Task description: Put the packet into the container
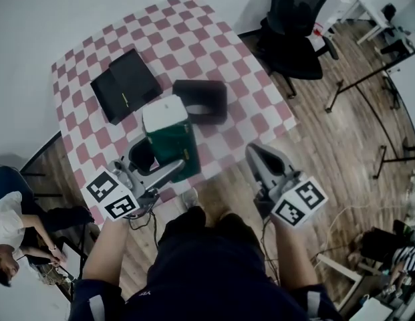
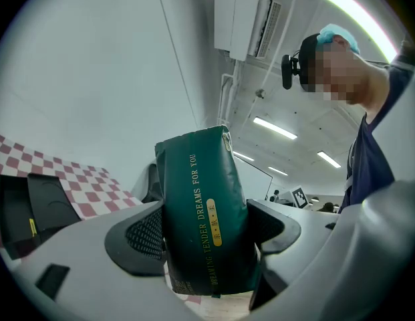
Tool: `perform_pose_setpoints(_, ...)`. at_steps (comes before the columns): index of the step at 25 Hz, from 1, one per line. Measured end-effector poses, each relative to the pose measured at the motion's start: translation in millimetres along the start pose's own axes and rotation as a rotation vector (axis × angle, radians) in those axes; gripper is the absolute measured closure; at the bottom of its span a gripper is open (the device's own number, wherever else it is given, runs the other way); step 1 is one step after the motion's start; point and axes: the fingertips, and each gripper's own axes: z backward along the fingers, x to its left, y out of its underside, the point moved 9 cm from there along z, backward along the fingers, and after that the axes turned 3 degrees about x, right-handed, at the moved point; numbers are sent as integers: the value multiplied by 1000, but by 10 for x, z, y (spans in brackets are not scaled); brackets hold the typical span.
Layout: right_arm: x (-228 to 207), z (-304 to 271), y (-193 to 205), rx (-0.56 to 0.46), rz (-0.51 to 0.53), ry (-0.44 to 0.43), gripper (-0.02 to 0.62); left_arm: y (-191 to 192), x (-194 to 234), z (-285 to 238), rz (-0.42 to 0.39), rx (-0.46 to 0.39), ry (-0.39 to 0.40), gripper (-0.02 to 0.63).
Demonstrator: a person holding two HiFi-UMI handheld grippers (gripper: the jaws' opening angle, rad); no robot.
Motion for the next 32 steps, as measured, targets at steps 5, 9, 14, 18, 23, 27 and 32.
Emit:
perform_pose_setpoints(5, -168, -169, -80, -9, -2, 13, 578, -205, 341, -257, -93, 63, 6, 204)
perform_pose_setpoints(9, -364, -271, -102, -14, -22, 7, 578, -303, 582, -550, -164, 143, -2, 204)
perform_pose_setpoints(14, -652, -392, -59, 5, -59, -4, 578, -321, 864, -963, -292, 283, -10, 204)
perform_pose_setpoints(18, -870, -443, -4, 24, -94, -9, 578, -264, 1040, -1265, -413, 420, -17, 204)
perform_pose_setpoints(23, -1099, -487, 79, 41, -131, -7, 578, -87, 1219, -1615, -567, 597, 4, 204)
perform_pose_setpoints(27, -1234, -510, 170, 49, -161, -2, 578, 65, 1321, -1819, -693, 733, 29, 204)
perform_pose_setpoints(32, -1354, -537, 297, 57, -197, 7, 578, 240, 1409, -2013, -827, 884, 79, 204)
